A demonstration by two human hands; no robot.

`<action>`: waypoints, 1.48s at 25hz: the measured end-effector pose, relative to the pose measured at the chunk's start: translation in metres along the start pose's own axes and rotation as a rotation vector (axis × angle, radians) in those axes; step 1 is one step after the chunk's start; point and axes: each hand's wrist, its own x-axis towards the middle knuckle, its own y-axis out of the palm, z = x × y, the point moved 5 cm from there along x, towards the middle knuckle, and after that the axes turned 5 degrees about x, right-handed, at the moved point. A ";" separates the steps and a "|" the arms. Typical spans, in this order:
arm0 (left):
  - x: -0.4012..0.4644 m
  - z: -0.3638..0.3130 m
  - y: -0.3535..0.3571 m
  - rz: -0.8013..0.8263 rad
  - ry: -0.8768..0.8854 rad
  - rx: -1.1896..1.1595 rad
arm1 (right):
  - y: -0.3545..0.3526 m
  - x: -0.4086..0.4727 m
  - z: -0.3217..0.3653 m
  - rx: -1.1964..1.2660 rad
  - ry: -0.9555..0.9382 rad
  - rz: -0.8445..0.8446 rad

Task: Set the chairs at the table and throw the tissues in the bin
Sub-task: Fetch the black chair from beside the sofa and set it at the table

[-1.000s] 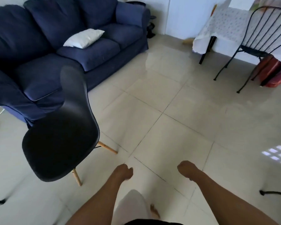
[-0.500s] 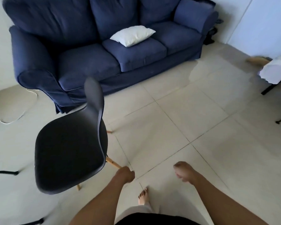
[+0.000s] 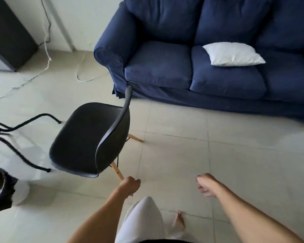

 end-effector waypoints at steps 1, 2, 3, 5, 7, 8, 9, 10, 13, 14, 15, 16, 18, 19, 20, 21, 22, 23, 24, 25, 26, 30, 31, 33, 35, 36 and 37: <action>-0.002 0.002 -0.002 -0.008 -0.056 -0.165 | -0.015 0.011 0.024 -0.036 -0.033 -0.017; -0.004 0.006 -0.004 -0.007 -0.112 -0.329 | -0.026 0.019 0.049 -0.064 -0.062 -0.017; -0.003 0.012 -0.006 -0.008 -0.159 -0.478 | -0.033 0.027 0.073 -0.075 -0.080 0.004; 0.002 0.025 -0.013 -0.042 -0.240 -0.787 | -0.038 0.042 0.127 -0.092 -0.127 0.055; 0.009 0.039 -0.020 -0.062 -0.308 -1.133 | -0.031 0.053 0.183 -0.093 -0.183 0.126; 0.012 0.043 -0.025 -0.068 -0.328 -1.296 | -0.024 0.055 0.212 -0.073 -0.202 0.170; 0.015 0.045 -0.030 -0.073 -0.345 -1.448 | -0.016 0.056 0.239 -0.061 -0.209 0.217; 0.015 0.048 -0.033 -0.084 -0.359 -1.568 | -0.006 0.056 0.261 -0.071 -0.204 0.264; 0.011 0.050 -0.052 -0.181 -0.363 -1.784 | 0.025 0.054 0.321 -0.122 -0.218 0.399; 0.011 0.050 -0.060 -0.220 -0.360 -1.859 | 0.035 0.053 0.342 -0.132 -0.227 0.433; 0.009 0.049 -0.066 -0.247 -0.358 -1.939 | 0.043 0.052 0.361 -0.140 -0.229 0.455; 0.007 0.047 -0.073 -0.262 -0.355 -2.013 | 0.051 0.051 0.379 -0.149 -0.228 0.476; 0.009 0.042 -0.083 -0.295 -0.354 -2.145 | 0.067 0.049 0.412 -0.161 -0.218 0.526; 0.010 0.040 -0.087 -0.314 -0.360 -2.200 | 0.074 0.048 0.425 -0.163 -0.202 0.551; 0.011 0.038 -0.092 -0.326 -0.359 -2.238 | 0.082 0.047 0.435 -0.160 -0.178 0.575; 0.012 0.035 -0.097 -0.333 -0.350 -2.270 | 0.089 0.046 0.444 -0.159 -0.154 0.602; 0.013 0.030 -0.101 -0.333 -0.333 -2.321 | 0.097 0.045 0.454 -0.170 -0.126 0.639; 0.015 0.024 -0.105 -0.320 -0.303 -2.389 | 0.103 0.043 0.463 -0.184 -0.089 0.682; 0.015 0.017 -0.109 -0.288 -0.260 -2.453 | 0.108 0.040 0.469 -0.192 -0.029 0.732; 0.013 0.010 -0.114 -0.255 -0.220 -2.499 | 0.113 0.037 0.473 -0.201 0.036 0.787; 0.011 0.005 -0.117 -0.239 -0.201 -2.526 | 0.118 0.031 0.476 -0.226 0.098 0.835; 0.010 -0.005 -0.122 -0.264 -0.333 -2.344 | 0.130 0.022 0.475 -0.469 0.083 0.750; 0.011 -0.006 -0.122 -0.276 -0.370 -2.307 | 0.132 0.023 0.475 -0.533 0.050 0.692; 0.012 -0.008 -0.122 -0.289 -0.460 -2.284 | 0.135 0.023 0.477 -0.651 0.008 0.575; 0.012 -0.009 -0.126 -0.294 -0.533 -2.287 | 0.136 0.025 0.484 -0.709 -0.006 0.479; 0.013 -0.008 -0.131 -0.313 -0.545 -2.310 | 0.137 0.022 0.488 -0.724 -0.015 0.471; 0.011 -0.007 -0.138 -0.335 -0.561 -2.321 | 0.140 0.019 0.494 -0.727 -0.016 0.472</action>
